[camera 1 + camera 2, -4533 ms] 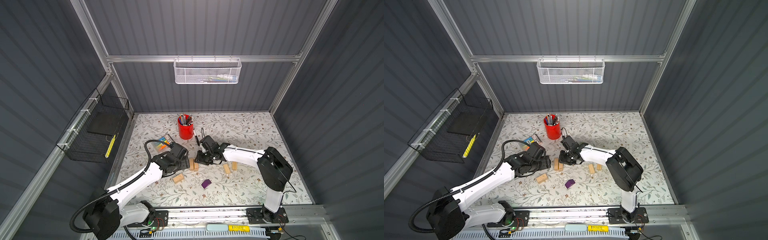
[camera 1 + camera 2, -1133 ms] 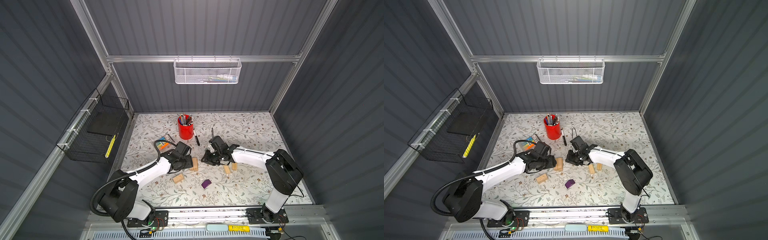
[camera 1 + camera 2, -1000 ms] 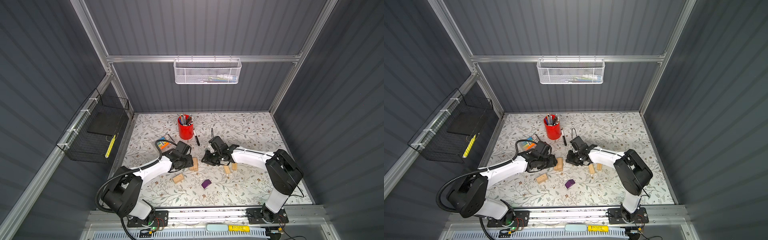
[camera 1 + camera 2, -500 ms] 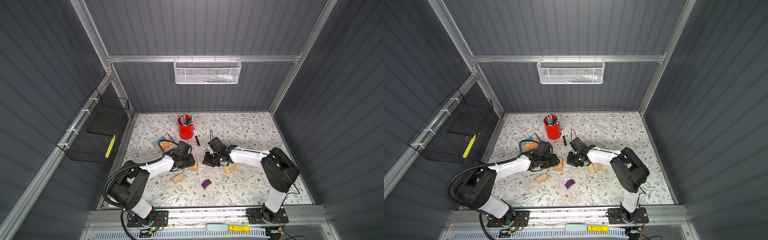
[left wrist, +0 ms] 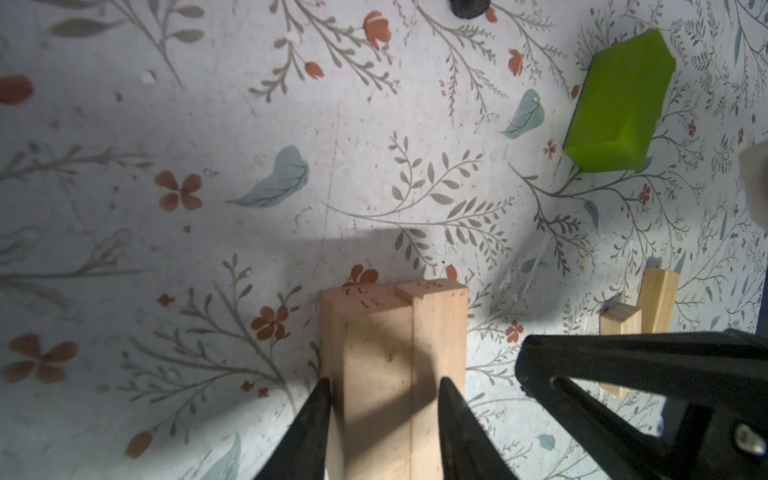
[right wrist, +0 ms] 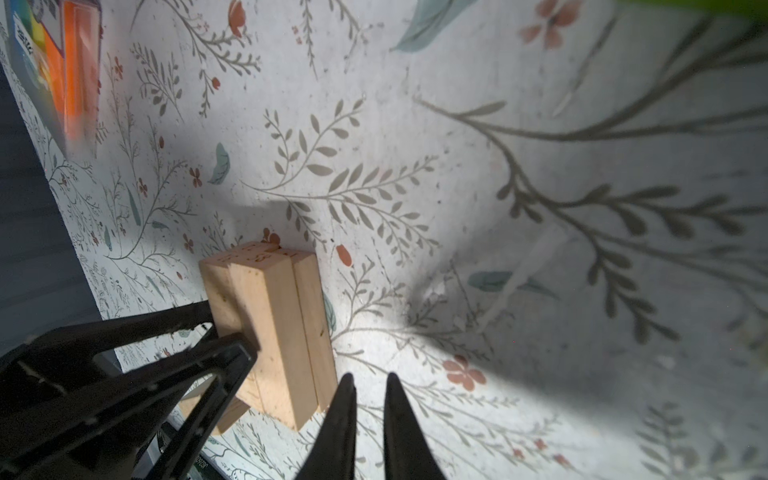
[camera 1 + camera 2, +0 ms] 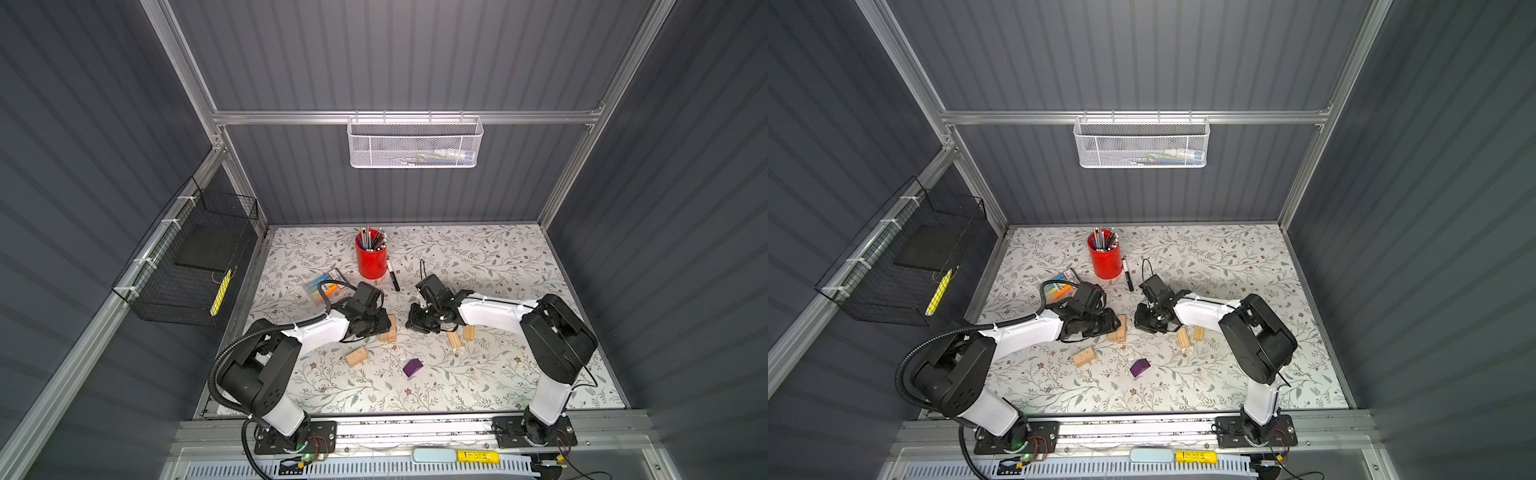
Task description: Build the wood block tower
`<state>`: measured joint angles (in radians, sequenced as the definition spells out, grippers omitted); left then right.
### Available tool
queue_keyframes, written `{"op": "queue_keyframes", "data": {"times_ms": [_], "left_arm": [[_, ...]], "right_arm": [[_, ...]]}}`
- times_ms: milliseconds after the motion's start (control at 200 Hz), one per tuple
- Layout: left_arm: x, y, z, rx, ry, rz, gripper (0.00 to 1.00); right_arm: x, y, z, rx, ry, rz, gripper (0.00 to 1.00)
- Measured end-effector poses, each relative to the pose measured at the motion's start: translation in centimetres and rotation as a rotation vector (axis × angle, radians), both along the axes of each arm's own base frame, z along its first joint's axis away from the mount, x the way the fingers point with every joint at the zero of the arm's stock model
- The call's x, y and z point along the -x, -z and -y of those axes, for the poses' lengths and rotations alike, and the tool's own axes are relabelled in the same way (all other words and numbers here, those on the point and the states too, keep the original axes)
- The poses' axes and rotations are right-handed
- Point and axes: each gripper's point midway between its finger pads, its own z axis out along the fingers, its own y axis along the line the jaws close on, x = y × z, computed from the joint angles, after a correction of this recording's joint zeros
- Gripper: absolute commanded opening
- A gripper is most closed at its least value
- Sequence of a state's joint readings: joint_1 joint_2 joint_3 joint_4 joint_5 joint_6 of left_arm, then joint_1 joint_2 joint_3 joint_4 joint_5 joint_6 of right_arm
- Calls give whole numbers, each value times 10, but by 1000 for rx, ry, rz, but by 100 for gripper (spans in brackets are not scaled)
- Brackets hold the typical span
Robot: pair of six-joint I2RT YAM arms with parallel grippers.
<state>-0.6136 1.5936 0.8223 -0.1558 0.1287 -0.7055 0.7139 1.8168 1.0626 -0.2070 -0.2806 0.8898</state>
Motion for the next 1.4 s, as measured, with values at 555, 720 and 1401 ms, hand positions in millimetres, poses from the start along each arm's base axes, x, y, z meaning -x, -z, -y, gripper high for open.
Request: {"op": "queue_keyframes", "data": {"times_ms": [555,720,1401], "left_arm": [[8,-33,-16,-32,10,61,65],[15,-47,-22,-39,20,80,69],[65,-41,-60,-219,118,-13,83]], "right_arm": [[-2,-41,28,70,2,106,33],[3,-55,50,150,-1,151,41],[51,-65,84,188,-123,205,74]]}}
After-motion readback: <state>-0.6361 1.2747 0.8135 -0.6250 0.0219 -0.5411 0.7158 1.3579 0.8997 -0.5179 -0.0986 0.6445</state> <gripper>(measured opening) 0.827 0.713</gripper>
